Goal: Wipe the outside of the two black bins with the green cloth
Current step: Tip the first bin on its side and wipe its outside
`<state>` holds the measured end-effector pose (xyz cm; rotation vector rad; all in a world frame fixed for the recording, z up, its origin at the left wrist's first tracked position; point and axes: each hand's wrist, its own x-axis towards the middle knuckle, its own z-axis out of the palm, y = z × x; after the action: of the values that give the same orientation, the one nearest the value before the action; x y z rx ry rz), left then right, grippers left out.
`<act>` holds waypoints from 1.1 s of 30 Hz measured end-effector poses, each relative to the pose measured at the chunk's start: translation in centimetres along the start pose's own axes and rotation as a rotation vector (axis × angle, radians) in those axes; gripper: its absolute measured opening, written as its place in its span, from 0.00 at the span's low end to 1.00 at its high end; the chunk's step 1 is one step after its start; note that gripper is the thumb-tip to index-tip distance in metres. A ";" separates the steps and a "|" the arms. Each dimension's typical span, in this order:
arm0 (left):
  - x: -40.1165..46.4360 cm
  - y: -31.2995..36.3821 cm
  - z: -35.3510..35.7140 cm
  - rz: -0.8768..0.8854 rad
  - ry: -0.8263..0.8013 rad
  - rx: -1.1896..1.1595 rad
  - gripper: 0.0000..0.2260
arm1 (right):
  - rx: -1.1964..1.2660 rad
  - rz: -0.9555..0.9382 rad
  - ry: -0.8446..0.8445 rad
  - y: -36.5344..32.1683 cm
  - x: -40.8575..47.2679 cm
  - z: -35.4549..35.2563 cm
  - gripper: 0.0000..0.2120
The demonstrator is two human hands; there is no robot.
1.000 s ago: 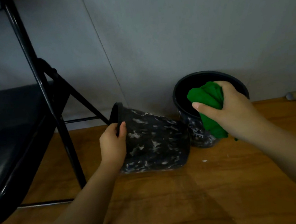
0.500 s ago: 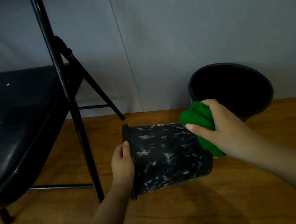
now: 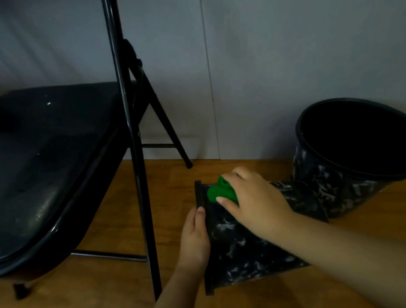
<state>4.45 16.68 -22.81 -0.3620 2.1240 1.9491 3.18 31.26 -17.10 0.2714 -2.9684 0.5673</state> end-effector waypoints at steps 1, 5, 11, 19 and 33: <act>0.1 -0.2 0.1 0.012 0.015 0.005 0.13 | -0.012 0.009 -0.004 0.0 0.1 1.0 0.26; 0.3 -0.9 0.2 0.019 0.027 0.013 0.15 | -0.006 0.038 0.080 -0.1 -0.6 3.2 0.23; -0.4 -1.7 0.2 0.073 0.016 -0.002 0.14 | -0.056 -0.027 0.142 0.1 -1.3 4.3 0.21; -0.7 -2.4 0.1 0.085 0.008 -0.028 0.16 | 0.113 0.074 0.079 -1.6 -2.4 4.6 0.24; -0.7 -2.3 0.2 0.084 0.002 -0.050 0.16 | -0.021 0.228 0.163 0.5 -0.6 3.8 0.23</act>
<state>5.92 16.66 -24.76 -0.2876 2.1270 2.0520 3.40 30.34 -20.89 -0.1124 -2.8618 0.5524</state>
